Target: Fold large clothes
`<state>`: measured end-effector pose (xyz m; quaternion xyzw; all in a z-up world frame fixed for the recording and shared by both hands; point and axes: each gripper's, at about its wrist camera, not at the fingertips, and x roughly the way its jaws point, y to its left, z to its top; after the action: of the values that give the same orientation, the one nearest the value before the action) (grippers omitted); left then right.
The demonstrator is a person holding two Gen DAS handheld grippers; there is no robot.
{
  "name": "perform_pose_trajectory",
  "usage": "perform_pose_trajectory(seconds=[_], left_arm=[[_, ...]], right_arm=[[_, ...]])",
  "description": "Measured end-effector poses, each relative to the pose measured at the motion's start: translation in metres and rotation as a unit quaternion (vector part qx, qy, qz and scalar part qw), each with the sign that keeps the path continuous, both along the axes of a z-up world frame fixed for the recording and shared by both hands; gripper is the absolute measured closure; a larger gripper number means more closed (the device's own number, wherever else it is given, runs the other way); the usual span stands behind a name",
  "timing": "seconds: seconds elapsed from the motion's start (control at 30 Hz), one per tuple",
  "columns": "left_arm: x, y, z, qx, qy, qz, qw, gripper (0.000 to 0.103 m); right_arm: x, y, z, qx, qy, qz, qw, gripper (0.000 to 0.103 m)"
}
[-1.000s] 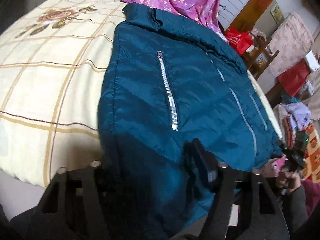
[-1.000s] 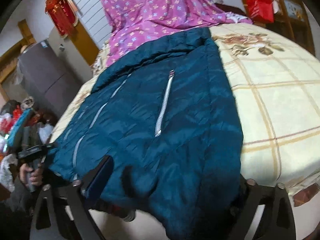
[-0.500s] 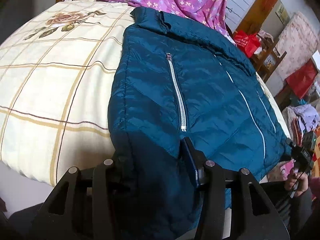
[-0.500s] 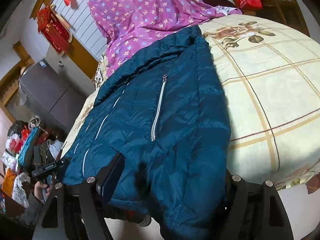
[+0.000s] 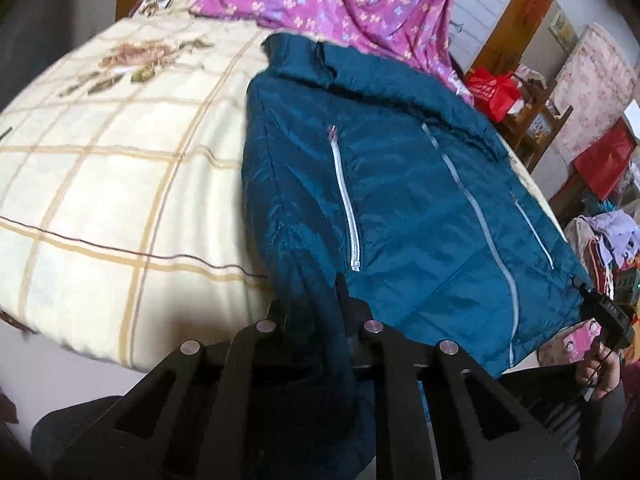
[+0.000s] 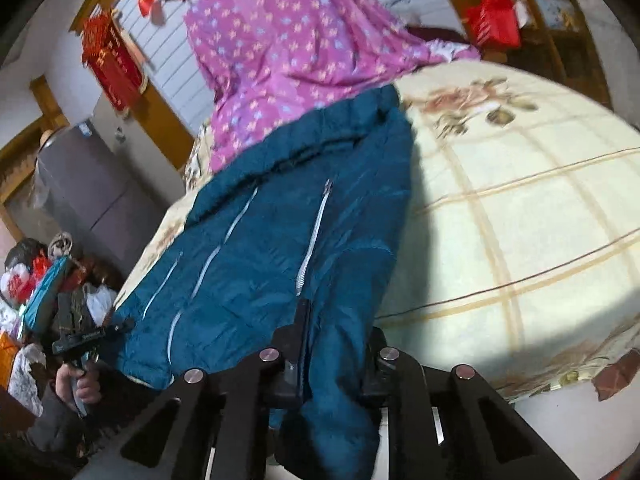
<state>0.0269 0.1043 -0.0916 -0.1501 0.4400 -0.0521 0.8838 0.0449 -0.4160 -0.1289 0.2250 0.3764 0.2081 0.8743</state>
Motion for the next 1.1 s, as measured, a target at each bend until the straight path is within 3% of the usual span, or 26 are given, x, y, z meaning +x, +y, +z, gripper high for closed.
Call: perform_pose_trajectory(seconds=[0.1, 0.3, 0.4, 0.6, 0.7, 0.77, 0.8, 1.1], left_arm=[[-0.012, 0.004, 0.012, -0.006, -0.016, 0.0, 0.9998, 0.093], [-0.034, 0.015, 0.02, -0.018, -0.026, 0.008, 0.9995, 0.093], [-0.037, 0.022, 0.016, -0.032, -0.021, 0.016, 0.9992, 0.093], [-0.031, 0.021, 0.004, -0.018, -0.005, 0.011, 0.9998, 0.093], [-0.031, 0.026, -0.002, -0.029, 0.0, 0.014, 0.9995, 0.093], [-0.032, 0.025, -0.005, -0.026, 0.004, 0.013, 0.9996, 0.093], [-0.031, 0.024, -0.006, -0.024, 0.007, 0.013, 0.9996, 0.092], [-0.031, 0.023, -0.013, -0.011, 0.023, 0.01, 0.9996, 0.09]], right_arm=[[-0.019, -0.008, 0.013, -0.009, -0.009, -0.036, 0.999, 0.088], [-0.046, 0.0, 0.033, -0.026, -0.032, -0.021, 0.999, 0.088], [-0.052, 0.002, 0.029, -0.017, -0.015, -0.012, 1.0, 0.088], [-0.037, 0.009, -0.009, 0.011, 0.071, 0.01, 0.997, 0.088], [-0.033, 0.006, -0.022, 0.016, 0.096, -0.009, 0.995, 0.077], [-0.031, 0.004, -0.029, 0.015, 0.112, -0.021, 0.993, 0.036], [-0.032, 0.003, -0.032, 0.011, 0.115, -0.027, 0.993, 0.03], [-0.024, 0.011, -0.06, 0.033, 0.158, -0.002, 0.987, 0.03]])
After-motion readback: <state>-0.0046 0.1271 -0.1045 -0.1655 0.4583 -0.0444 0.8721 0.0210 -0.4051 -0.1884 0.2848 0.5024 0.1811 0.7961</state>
